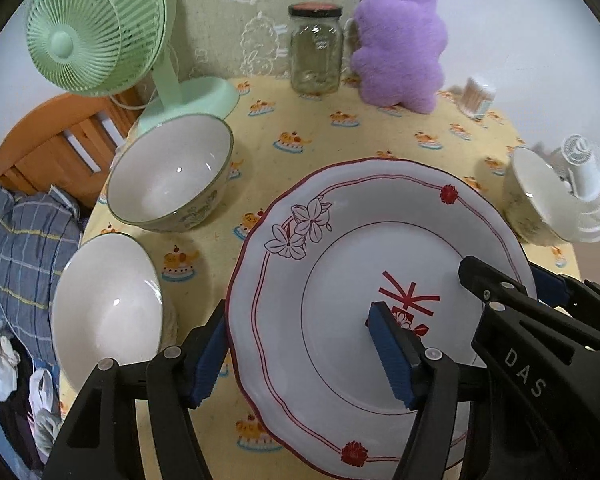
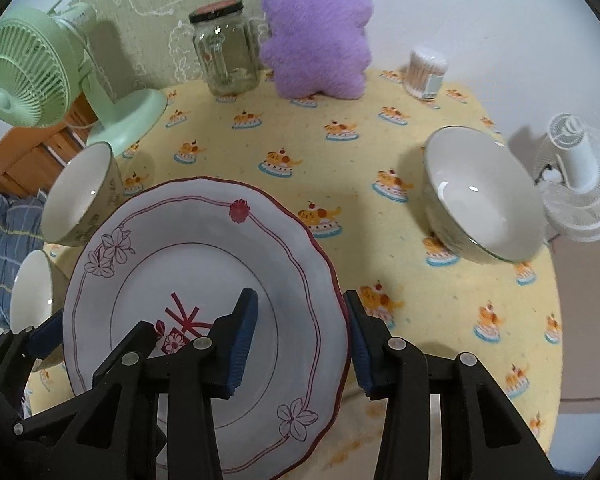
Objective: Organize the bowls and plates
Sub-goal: 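Carry the red-rimmed plate with both grippers and lower it onto the plate stack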
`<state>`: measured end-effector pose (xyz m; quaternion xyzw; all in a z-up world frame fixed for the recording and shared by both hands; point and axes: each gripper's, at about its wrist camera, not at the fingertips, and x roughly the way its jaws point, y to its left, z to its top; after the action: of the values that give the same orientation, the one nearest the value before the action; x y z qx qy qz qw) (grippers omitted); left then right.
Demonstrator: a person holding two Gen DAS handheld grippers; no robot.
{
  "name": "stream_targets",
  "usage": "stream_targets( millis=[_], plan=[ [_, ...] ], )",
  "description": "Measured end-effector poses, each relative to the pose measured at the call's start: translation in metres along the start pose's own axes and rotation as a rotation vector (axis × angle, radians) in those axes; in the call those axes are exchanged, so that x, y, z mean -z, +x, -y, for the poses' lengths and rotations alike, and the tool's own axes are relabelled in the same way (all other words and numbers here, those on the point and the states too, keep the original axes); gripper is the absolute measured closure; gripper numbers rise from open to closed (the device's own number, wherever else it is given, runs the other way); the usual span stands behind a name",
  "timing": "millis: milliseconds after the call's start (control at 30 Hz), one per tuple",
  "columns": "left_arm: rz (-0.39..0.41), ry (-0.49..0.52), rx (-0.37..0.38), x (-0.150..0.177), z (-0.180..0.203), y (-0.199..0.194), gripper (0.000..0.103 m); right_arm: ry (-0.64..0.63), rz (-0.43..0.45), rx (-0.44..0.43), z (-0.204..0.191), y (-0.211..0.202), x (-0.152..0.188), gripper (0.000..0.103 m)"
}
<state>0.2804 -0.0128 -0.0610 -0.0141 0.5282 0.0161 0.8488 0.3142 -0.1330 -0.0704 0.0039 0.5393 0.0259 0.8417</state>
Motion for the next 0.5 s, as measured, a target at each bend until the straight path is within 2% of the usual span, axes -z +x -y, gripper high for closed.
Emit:
stream_targets(
  millis=[333, 500],
  plan=[
    [0.034, 0.098, 0.087, 0.027, 0.006, -0.044, 0.034, 0.105, 0.044, 0.084, 0.005, -0.061, 0.045, 0.056],
    [0.037, 0.157, 0.128, 0.044, 0.014, -0.058, 0.034, 0.162, 0.05, 0.119, 0.013, -0.078, 0.071, 0.056]
  ],
)
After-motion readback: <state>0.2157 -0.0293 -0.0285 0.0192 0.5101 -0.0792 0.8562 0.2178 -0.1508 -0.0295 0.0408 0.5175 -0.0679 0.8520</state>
